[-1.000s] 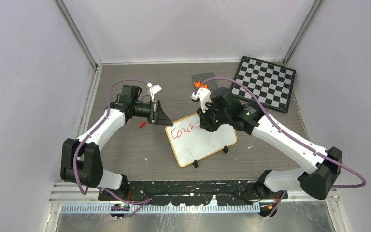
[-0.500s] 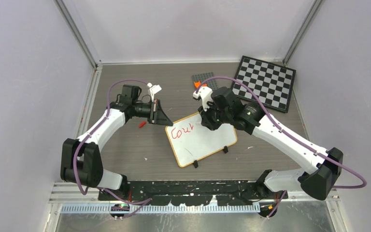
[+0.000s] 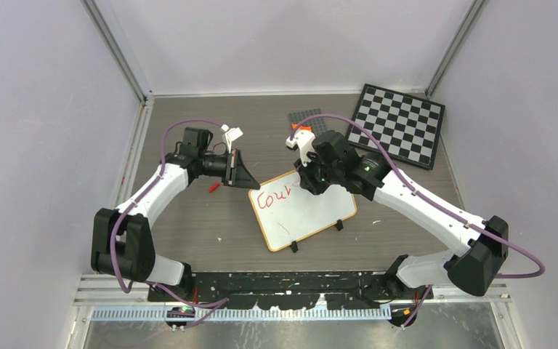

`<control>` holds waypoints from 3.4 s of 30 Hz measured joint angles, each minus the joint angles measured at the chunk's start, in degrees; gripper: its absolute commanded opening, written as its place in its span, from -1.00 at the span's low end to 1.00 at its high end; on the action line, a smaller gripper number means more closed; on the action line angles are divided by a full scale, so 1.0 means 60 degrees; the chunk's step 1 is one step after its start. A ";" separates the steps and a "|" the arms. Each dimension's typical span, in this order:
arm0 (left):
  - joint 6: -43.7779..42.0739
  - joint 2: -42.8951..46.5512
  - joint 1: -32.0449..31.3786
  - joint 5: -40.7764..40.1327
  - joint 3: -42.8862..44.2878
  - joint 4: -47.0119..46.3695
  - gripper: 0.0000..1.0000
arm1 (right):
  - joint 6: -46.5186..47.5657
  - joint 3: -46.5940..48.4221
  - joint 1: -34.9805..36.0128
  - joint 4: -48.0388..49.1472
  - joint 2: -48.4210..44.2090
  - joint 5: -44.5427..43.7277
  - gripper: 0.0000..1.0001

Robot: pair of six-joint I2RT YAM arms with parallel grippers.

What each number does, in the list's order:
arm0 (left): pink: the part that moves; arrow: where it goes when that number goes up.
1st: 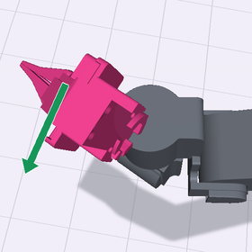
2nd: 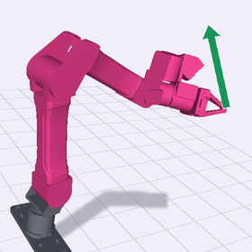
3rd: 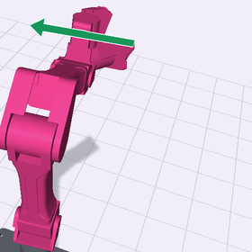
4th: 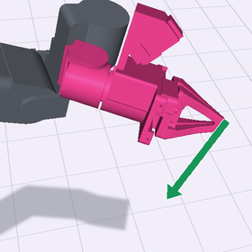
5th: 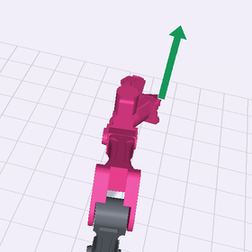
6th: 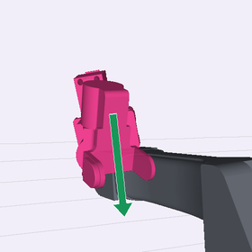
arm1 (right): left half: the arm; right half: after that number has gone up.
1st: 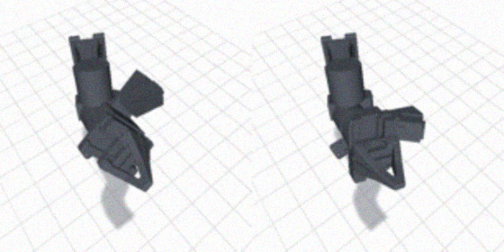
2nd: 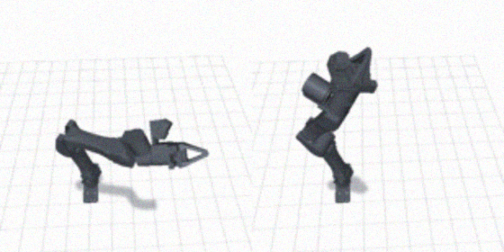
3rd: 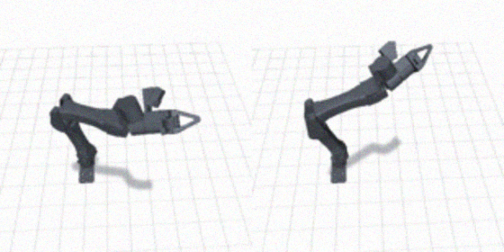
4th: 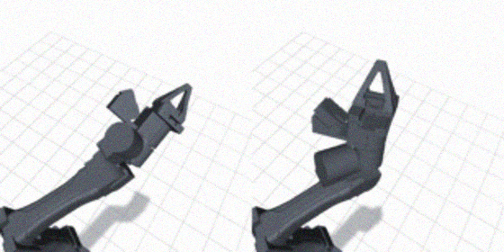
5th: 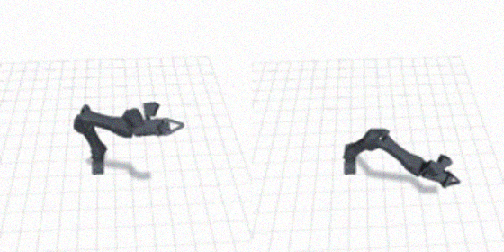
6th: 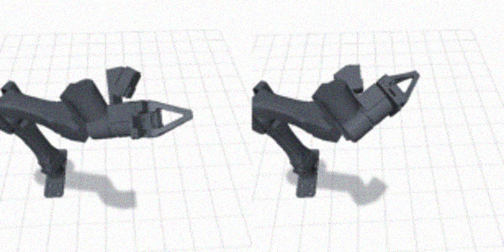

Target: Write a sentence on the whiteboard

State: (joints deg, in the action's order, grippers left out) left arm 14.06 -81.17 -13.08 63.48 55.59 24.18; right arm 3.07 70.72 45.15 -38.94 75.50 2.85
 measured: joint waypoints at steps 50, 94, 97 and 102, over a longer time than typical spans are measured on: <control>-0.0138 -0.0025 0.0004 0.0040 0.0000 0.0015 -1.00 | 0.0255 0.0087 -0.0251 -0.0204 -0.0018 0.0160 -0.99; -0.0146 -0.0084 0.0015 0.0113 0.0018 0.0062 -1.00 | 0.0437 0.0073 -0.0605 -0.0535 -0.0222 -0.0004 -1.00; -0.0146 -0.0084 0.0015 0.0113 0.0018 0.0062 -1.00 | 0.0441 0.0073 -0.0608 -0.0484 -0.0197 -0.0087 -1.00; -0.0149 -0.0084 0.0015 0.0102 0.0018 0.0058 -1.00 | 0.0437 0.0073 -0.0608 -0.0448 -0.0149 -0.0098 -1.00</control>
State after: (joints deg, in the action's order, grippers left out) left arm 13.17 -81.67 -12.99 64.10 55.70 24.53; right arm 5.69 71.16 41.50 -41.63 74.61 2.26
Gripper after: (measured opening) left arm 0.037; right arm 0.201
